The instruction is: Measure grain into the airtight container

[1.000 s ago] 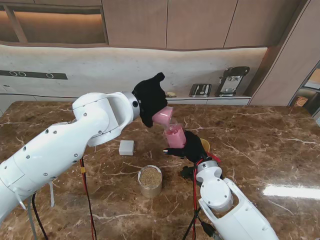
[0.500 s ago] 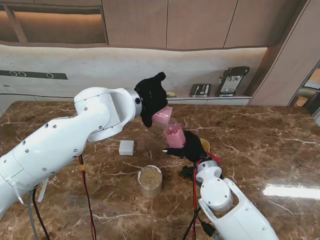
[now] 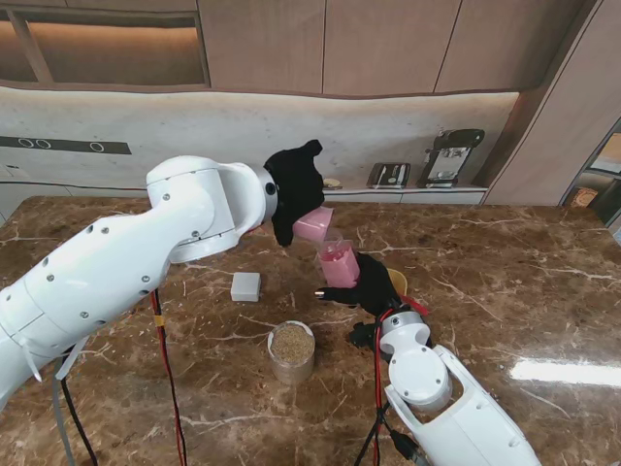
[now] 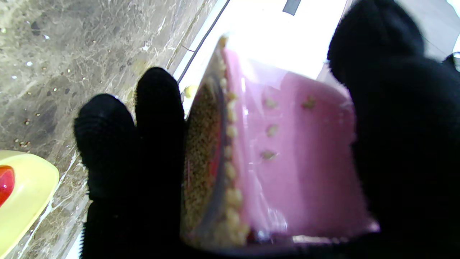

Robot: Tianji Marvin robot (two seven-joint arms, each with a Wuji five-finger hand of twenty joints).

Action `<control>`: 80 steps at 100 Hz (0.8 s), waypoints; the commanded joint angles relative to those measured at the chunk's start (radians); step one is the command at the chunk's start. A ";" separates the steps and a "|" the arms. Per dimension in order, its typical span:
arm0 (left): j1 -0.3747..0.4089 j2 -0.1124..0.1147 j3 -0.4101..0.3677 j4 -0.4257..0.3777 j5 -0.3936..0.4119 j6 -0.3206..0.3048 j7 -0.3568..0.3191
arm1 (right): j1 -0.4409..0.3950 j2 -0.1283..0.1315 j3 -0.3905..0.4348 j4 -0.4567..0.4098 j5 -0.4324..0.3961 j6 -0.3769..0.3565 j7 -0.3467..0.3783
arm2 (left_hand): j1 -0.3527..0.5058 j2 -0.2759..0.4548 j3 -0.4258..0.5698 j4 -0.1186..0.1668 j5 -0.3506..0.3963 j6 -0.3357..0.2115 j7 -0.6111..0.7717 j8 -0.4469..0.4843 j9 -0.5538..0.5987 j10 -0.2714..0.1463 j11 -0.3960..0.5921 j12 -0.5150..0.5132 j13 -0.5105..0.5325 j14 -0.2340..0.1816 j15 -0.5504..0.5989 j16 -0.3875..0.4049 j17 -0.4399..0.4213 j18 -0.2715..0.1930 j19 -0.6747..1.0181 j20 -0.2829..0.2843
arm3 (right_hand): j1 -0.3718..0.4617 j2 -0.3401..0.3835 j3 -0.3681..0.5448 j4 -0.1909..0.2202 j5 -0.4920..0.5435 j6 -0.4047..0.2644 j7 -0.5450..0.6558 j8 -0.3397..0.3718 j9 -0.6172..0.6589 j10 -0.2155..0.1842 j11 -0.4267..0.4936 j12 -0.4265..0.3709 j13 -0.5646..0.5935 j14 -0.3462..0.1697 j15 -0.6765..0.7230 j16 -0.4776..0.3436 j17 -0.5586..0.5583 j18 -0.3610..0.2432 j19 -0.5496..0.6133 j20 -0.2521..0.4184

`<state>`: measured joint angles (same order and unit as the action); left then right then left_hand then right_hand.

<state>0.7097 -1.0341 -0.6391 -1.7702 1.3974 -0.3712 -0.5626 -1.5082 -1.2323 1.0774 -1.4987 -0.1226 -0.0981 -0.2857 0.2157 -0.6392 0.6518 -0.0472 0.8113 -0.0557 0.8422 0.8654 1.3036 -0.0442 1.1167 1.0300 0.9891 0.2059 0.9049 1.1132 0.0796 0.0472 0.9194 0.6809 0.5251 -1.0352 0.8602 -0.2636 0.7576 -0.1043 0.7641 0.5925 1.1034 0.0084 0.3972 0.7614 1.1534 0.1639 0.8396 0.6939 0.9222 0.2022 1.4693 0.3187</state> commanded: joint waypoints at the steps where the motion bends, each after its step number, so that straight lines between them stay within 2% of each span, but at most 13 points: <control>1: -0.001 0.001 0.002 0.001 -0.005 -0.013 -0.010 | 0.005 -0.004 0.004 -0.013 0.008 -0.002 0.015 | 0.169 0.141 0.311 0.117 0.203 -0.270 0.193 0.042 0.049 -0.093 0.034 -0.008 0.027 -0.011 0.025 -0.002 -0.015 0.052 0.017 0.009 | 0.150 0.366 0.233 -0.005 0.122 -0.170 0.164 0.021 0.132 -0.083 0.184 0.040 0.063 -0.114 0.049 -0.008 0.003 -0.061 0.008 0.012; 7: 0.001 0.002 -0.003 0.001 -0.013 -0.016 -0.015 | 0.005 -0.004 0.004 -0.013 0.009 -0.003 0.019 | 0.173 0.149 0.296 0.115 0.202 -0.271 0.194 0.038 0.048 -0.096 0.029 -0.009 0.025 -0.011 0.022 -0.002 -0.014 0.053 0.017 0.009 | 0.149 0.366 0.233 -0.005 0.122 -0.170 0.164 0.021 0.132 -0.082 0.184 0.040 0.063 -0.114 0.049 -0.008 0.003 -0.061 0.008 0.012; 12: 0.003 0.003 -0.007 0.003 -0.026 -0.015 -0.018 | 0.005 -0.003 0.003 -0.012 0.010 -0.004 0.022 | 0.184 0.143 0.274 0.127 0.207 -0.264 0.198 0.019 0.048 -0.095 0.025 -0.007 0.026 -0.007 0.018 -0.001 -0.013 0.054 0.017 0.009 | 0.149 0.366 0.232 -0.005 0.122 -0.169 0.164 0.021 0.132 -0.081 0.184 0.040 0.063 -0.114 0.049 -0.008 0.003 -0.061 0.008 0.012; 18: 0.006 0.003 -0.010 0.002 -0.040 -0.005 -0.035 | 0.006 -0.002 0.001 -0.012 0.010 -0.006 0.028 | 0.191 0.125 0.264 0.119 0.210 -0.258 0.196 0.004 0.048 -0.093 0.018 -0.009 0.026 -0.007 0.016 -0.002 -0.010 0.056 0.018 0.010 | 0.148 0.366 0.232 -0.005 0.122 -0.169 0.164 0.021 0.132 -0.081 0.183 0.040 0.062 -0.114 0.048 -0.008 0.003 -0.061 0.008 0.012; 19: 0.007 0.003 -0.010 0.002 -0.041 -0.004 -0.036 | 0.006 -0.001 0.001 -0.012 0.010 -0.006 0.029 | 0.195 0.121 0.262 0.112 0.210 -0.258 0.197 -0.002 0.049 -0.092 0.015 -0.011 0.026 -0.006 0.013 -0.003 -0.009 0.055 0.018 0.010 | 0.148 0.366 0.232 -0.005 0.122 -0.169 0.164 0.021 0.132 -0.082 0.183 0.040 0.062 -0.114 0.048 -0.008 0.003 -0.061 0.008 0.012; 23: 0.009 0.004 -0.013 0.002 -0.048 -0.002 -0.040 | 0.007 -0.001 -0.001 -0.012 0.009 -0.007 0.031 | 0.199 0.098 0.257 0.088 0.211 -0.252 0.202 -0.021 0.049 -0.094 0.009 -0.013 0.038 -0.046 0.007 -0.012 -0.006 0.054 0.019 0.010 | 0.148 0.366 0.232 -0.005 0.122 -0.169 0.163 0.020 0.132 -0.083 0.183 0.040 0.062 -0.114 0.048 -0.008 0.003 -0.061 0.008 0.012; 25: 0.011 0.004 -0.014 0.002 -0.051 0.000 -0.042 | 0.007 -0.001 -0.002 -0.012 0.009 -0.007 0.032 | 0.206 0.059 0.256 0.043 0.211 -0.243 0.215 -0.037 0.050 -0.094 0.007 -0.013 0.033 -0.017 0.005 -0.009 -0.004 0.054 0.021 0.010 | 0.149 0.366 0.233 -0.005 0.122 -0.170 0.163 0.020 0.131 -0.081 0.183 0.040 0.062 -0.114 0.048 -0.008 0.003 -0.061 0.008 0.012; 29: 0.017 0.004 -0.019 0.003 -0.056 0.005 -0.040 | 0.007 0.000 -0.003 -0.012 0.007 -0.008 0.034 | 0.214 0.013 0.243 -0.006 0.212 -0.233 0.234 -0.044 0.050 -0.094 0.010 -0.014 0.032 -0.010 0.006 -0.006 -0.003 0.056 0.023 0.010 | 0.148 0.366 0.232 -0.005 0.121 -0.170 0.163 0.020 0.131 -0.082 0.183 0.040 0.062 -0.114 0.048 -0.008 0.003 -0.061 0.008 0.012; 38: 0.020 0.006 -0.023 0.003 -0.061 0.001 -0.046 | 0.008 0.002 -0.004 -0.011 0.005 -0.012 0.039 | 0.218 -0.002 0.226 -0.039 0.210 -0.230 0.246 -0.047 0.050 -0.098 0.014 -0.015 0.033 -0.011 0.007 -0.006 0.000 0.053 0.026 0.010 | 0.148 0.367 0.232 -0.005 0.122 -0.169 0.163 0.020 0.133 -0.082 0.183 0.040 0.062 -0.114 0.048 -0.008 0.002 -0.061 0.007 0.012; 51: 0.029 0.007 -0.032 0.001 -0.070 0.005 -0.056 | 0.009 0.002 -0.005 -0.010 0.005 -0.012 0.040 | 0.231 -0.015 0.244 -0.038 0.193 -0.236 0.260 -0.053 0.049 -0.087 -0.005 -0.023 0.018 -0.015 -0.007 -0.010 -0.007 0.064 0.018 0.006 | 0.149 0.367 0.232 -0.005 0.123 -0.169 0.164 0.021 0.133 -0.081 0.183 0.040 0.063 -0.114 0.048 -0.008 0.002 -0.061 0.007 0.012; 63: 0.039 0.007 -0.038 0.004 -0.058 0.008 -0.033 | 0.010 0.002 -0.007 -0.009 0.006 -0.011 0.043 | 0.231 -0.030 0.317 -0.025 0.169 -0.266 0.277 -0.074 0.050 -0.066 -0.045 -0.021 0.005 -0.007 -0.023 -0.009 -0.018 0.064 -0.018 -0.013 | 0.148 0.367 0.232 -0.005 0.123 -0.169 0.164 0.021 0.133 -0.081 0.183 0.041 0.062 -0.112 0.048 -0.008 0.002 -0.061 0.007 0.012; 77: 0.044 0.006 -0.039 0.002 -0.050 0.017 -0.030 | 0.011 0.002 -0.008 -0.009 0.007 -0.009 0.045 | 0.216 0.008 0.451 0.033 0.132 -0.267 0.240 -0.141 0.035 -0.050 -0.116 -0.042 -0.009 0.003 -0.050 -0.017 -0.023 0.057 -0.038 -0.027 | 0.148 0.367 0.232 -0.005 0.123 -0.168 0.164 0.020 0.132 -0.082 0.183 0.041 0.062 -0.113 0.048 -0.008 0.002 -0.061 0.007 0.012; 80: 0.045 0.006 -0.039 -0.001 -0.046 0.018 -0.036 | 0.011 0.002 -0.008 -0.009 0.007 -0.009 0.044 | 0.204 -0.023 0.521 0.032 0.115 -0.263 0.227 -0.166 0.031 -0.064 -0.130 -0.046 -0.001 -0.031 -0.056 -0.024 -0.022 0.054 -0.040 -0.028 | 0.148 0.367 0.232 -0.005 0.123 -0.168 0.164 0.020 0.133 -0.082 0.183 0.041 0.062 -0.113 0.047 -0.008 0.002 -0.061 0.007 0.012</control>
<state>0.7475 -1.0296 -0.6839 -1.7714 1.3438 -0.3560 -0.5860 -1.4999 -1.2263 1.0680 -1.4987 -0.1230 -0.1067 -0.2529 0.2317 -0.7312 0.7124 -0.0860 0.8232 -0.0557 0.8703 0.7072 1.3036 -0.0253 1.0301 0.9986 0.9852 0.1918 0.8684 1.1041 0.0787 0.0605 0.8953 0.6592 0.5251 -1.0352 0.8602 -0.2636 0.7576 -0.1044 0.7641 0.5925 1.1034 0.0087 0.3972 0.7615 1.1534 0.1639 0.8399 0.6938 0.9223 0.2022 1.4693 0.3187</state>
